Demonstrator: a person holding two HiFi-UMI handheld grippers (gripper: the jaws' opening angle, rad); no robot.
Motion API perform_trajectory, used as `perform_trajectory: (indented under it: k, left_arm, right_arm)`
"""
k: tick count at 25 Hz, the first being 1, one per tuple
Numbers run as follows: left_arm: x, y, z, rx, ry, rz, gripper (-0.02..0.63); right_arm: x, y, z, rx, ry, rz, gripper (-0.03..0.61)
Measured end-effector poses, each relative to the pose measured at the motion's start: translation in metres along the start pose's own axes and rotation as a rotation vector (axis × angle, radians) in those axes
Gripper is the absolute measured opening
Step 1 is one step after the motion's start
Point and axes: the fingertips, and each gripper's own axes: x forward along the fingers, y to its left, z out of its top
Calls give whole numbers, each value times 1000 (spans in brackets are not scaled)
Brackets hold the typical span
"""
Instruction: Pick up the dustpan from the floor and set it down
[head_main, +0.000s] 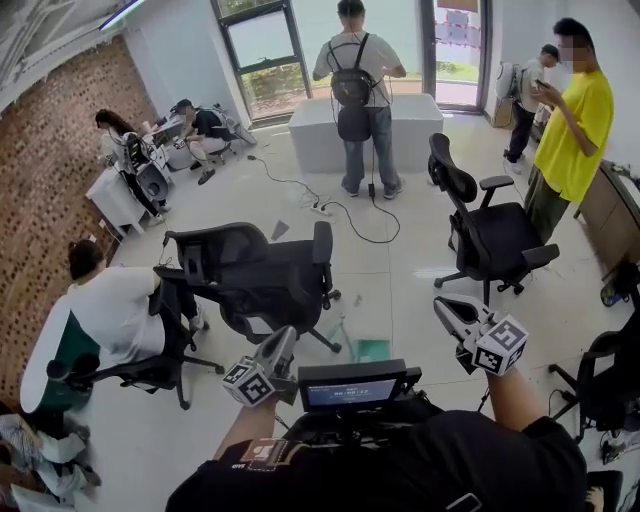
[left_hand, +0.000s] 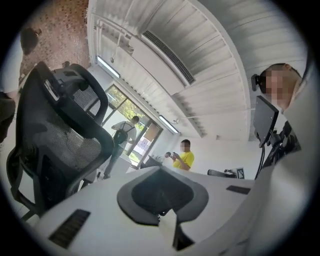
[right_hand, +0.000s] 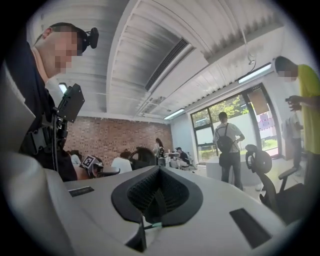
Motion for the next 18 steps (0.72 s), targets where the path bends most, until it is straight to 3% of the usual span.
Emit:
perform_trajectory:
  k: [6,13,18]
  left_arm:
    - [-148,-9,-13,80,172,-132,25]
    - [-214,-55,-6,63,140,-266,23]
    - [-248,-120,-26,54,143,-286,25]
  right_arm:
    - [-28,154,-28,81,-24,-152,9]
    - [-92,240,-22,148,-54,-247,9]
    - [-155,288,-22,131,-34,-241,9]
